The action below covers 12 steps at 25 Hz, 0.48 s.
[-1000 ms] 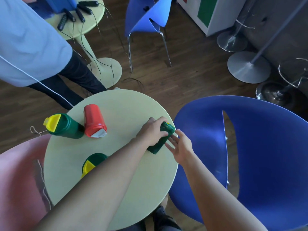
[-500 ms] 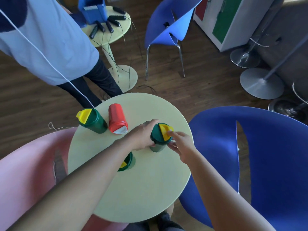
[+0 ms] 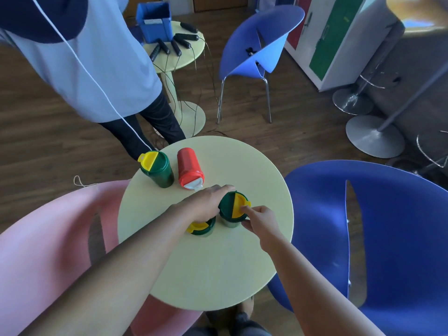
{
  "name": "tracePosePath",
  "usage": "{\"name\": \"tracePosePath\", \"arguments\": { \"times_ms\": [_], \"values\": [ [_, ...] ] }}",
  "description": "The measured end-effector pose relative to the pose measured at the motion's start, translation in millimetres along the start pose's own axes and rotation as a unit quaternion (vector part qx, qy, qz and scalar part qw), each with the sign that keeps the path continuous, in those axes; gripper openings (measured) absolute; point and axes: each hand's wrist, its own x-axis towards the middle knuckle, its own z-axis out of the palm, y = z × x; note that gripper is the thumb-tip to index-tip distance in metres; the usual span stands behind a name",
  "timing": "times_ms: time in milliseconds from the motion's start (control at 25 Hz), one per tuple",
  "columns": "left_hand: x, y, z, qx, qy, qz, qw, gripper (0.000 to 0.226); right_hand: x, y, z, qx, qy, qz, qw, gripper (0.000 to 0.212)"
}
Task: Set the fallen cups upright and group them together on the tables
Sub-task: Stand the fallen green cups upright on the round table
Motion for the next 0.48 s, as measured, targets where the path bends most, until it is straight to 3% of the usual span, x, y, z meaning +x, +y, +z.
{"name": "tracePosePath", "arguments": {
  "times_ms": [80,120,200,240,480],
  "values": [
    [-12.3,-7.6,-0.3,-0.039,0.047,-0.008,0.998,0.062,-2.6,1.4,3.9,-0.007,0.014,-0.005,1.000,0.020],
    [-18.7,-14.2,-1.4,-0.058,0.079,-0.020,0.995,0.058,-4.7,1.0,6.6,-0.011,0.014,-0.010,1.000,0.023],
    [-31.3,-28.6,-2.2,-0.090,0.135,-0.050,0.985,0.052,-4.8,0.8,12.5,-0.006,0.012,-0.022,1.000,0.056],
    [-37.0,-34.6,-0.8,-0.105,0.150,-0.063,0.981,0.051,-4.0,0.5,14.8,-0.001,0.012,-0.036,0.999,0.061],
    [-59.7,-54.0,23.6,-0.173,0.109,-0.097,0.974,0.054,-13.5,4.0,25.5,0.028,0.062,-0.047,0.997,0.034]
  ]
}}
